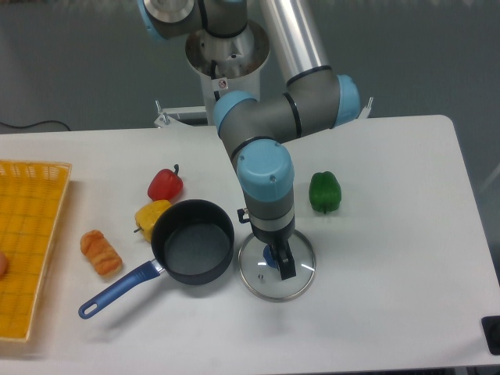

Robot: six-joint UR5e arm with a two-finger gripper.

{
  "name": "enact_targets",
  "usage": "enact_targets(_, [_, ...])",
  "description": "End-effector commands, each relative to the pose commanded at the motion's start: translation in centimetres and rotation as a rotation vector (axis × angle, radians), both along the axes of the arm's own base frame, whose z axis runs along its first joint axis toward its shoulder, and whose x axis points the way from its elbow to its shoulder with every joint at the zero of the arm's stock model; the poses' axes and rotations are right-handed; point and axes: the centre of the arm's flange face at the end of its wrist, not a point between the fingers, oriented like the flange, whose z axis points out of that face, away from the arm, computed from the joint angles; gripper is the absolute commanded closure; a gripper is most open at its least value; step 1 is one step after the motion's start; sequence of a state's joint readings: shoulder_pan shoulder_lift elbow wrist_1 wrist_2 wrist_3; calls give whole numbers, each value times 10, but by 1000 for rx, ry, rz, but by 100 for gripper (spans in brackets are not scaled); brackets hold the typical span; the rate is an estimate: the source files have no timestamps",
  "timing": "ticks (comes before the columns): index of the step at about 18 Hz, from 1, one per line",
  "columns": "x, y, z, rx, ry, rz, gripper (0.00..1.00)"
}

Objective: Pick up the green chilies
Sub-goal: 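Release the glass lid and raise the gripper away from it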

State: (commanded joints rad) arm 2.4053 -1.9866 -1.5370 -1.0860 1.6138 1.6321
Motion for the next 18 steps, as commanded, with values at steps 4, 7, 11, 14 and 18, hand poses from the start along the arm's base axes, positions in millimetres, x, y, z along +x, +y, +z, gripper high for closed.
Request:
enact_targets(4, [5, -1, -1, 3, -11, 1, 0])
enact_targets(7, [21, -13, -24, -21, -36, 12, 0])
enact_targets(11, [5, -33, -26, -2, -15, 24, 0])
enact_targets(14, [-3, -42, -26, -33, -11, -138, 0])
enact_targets(18, [-8, -55, -33, -82, -21, -271, 0])
